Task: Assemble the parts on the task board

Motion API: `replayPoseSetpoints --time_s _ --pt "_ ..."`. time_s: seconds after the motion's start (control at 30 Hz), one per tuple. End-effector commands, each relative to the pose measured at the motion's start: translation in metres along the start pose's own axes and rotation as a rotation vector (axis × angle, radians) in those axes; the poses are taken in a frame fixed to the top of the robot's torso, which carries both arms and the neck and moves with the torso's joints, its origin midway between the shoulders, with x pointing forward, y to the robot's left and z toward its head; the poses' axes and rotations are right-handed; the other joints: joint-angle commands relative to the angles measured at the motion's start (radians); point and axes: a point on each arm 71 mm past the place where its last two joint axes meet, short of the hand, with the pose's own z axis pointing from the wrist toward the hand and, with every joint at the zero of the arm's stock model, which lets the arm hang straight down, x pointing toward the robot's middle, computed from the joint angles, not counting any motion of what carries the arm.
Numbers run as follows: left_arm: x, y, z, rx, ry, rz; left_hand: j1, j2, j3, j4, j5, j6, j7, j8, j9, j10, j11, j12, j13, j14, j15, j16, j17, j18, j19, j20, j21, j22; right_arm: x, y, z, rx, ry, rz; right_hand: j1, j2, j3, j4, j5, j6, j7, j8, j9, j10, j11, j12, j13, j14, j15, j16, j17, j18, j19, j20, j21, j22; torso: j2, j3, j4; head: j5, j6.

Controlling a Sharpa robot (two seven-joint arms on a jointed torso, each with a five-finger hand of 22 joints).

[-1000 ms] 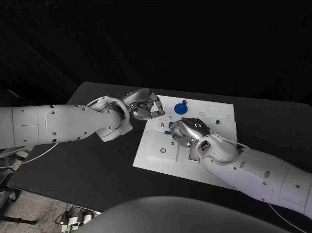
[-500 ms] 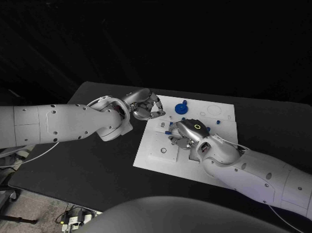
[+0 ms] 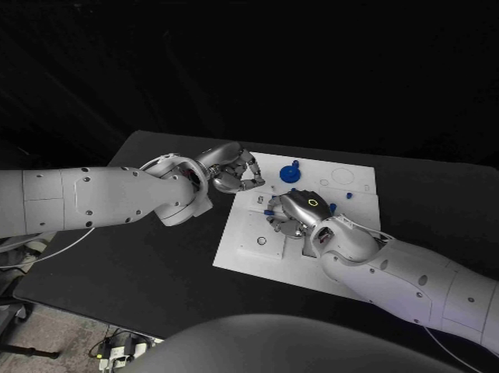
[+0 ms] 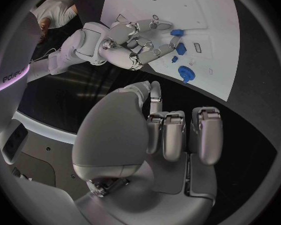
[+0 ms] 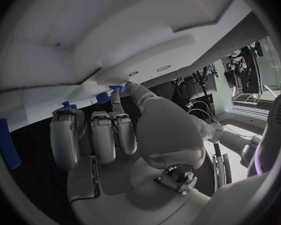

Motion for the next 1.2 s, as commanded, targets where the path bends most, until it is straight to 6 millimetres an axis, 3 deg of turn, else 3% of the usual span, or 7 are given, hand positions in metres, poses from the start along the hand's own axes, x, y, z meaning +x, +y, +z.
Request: replayPoseSetpoints --time_s 0.03,0.2,0.5,1.0,1.2 --pt "0.0018 -0.0011 0.0004 -0.004 0.016 -0.008 0.0 0.012 -0.003 -0.001 0.005 -0.002 -0.001 -0.004 0.0 0.108 -0.006 0.0 0.263 0.103 -0.008 0.002 0.263 -0.015 0.106 -0.004 0.002 0.263 0.0068 -0.002 -0.0014 0.01 0.023 -0.016 0.012 0.0 0.006 0.001 0.008 0.002 0.0 -0.006 -0.002 0.106 0.008 0.003 0.263 0.106 0.006 0.003 0.263 0.006 0.006 0.01 -0.005 0.215 0.0 0.0001 -0.0001 0.002 0.0" --pt "0.002 -0.0007 0.0004 -0.008 0.019 -0.01 0.0 0.013 -0.003 -0.001 0.005 -0.002 -0.001 -0.003 0.0 0.108 -0.006 0.0 0.263 0.103 -0.008 0.002 0.263 -0.015 0.106 -0.004 0.002 0.263 0.0077 -0.0037 -0.0002 0.021 0.019 -0.023 0.023 0.003 0.012 -0.005 0.02 0.002 0.0 -0.009 -0.007 0.106 0.008 0.003 0.263 0.106 0.006 0.003 0.263 0.008 0.001 0.01 -0.011 0.213 0.0 -0.0002 -0.0005 0.002 0.0" --pt "0.0029 -0.0005 0.001 -0.017 0.026 -0.016 -0.003 0.024 -0.002 0.0 0.009 -0.004 0.001 -0.002 0.002 0.108 -0.005 0.0 0.263 0.103 -0.008 0.002 0.263 -0.015 0.106 -0.004 0.002 0.263 0.0074 -0.0035 0.0002 0.017 0.01 -0.025 0.08 0.018 0.054 -0.048 0.182 0.068 -0.012 0.023 0.005 0.106 -0.004 0.003 0.263 0.106 -0.004 0.003 0.263 0.01 -0.003 0.002 -0.016 0.211 0.0 -0.0001 -0.0007 0.003 0.0" --pt "0.0039 0.0003 0.0021 -0.028 0.036 -0.023 -0.014 0.044 0.001 0.001 0.024 -0.009 0.004 0.001 0.006 0.108 -0.003 0.0 0.263 0.103 -0.006 0.002 0.263 -0.015 0.106 -0.004 0.002 0.263 0.0064 -0.0061 -0.0006 0.019 -0.005 -0.021 0.085 0.029 0.066 -0.054 0.218 0.077 -0.015 0.033 0.019 0.106 -0.008 0.003 0.263 0.106 -0.008 0.003 0.263 0.01 -0.004 -0.002 -0.017 0.211 0.0 -0.0001 -0.0008 0.002 0.0" --pt "0.0042 -0.0004 0.0024 -0.023 0.035 -0.02 -0.004 0.035 -0.003 -0.006 0.02 -0.017 0.004 0.001 0.008 0.108 -0.002 0.0 0.263 0.103 -0.005 0.002 0.263 -0.015 0.106 -0.003 0.002 0.263 0.0041 -0.0087 -0.0023 0.028 -0.035 0.013 0.075 0.046 0.06 -0.045 0.214 0.097 -0.027 0.06 0.051 0.106 -0.019 0.003 0.263 0.106 -0.016 0.003 0.263 0.009 -0.001 -0.009 -0.015 0.212 0.0 0.0001 -0.0002 0.005 0.0"
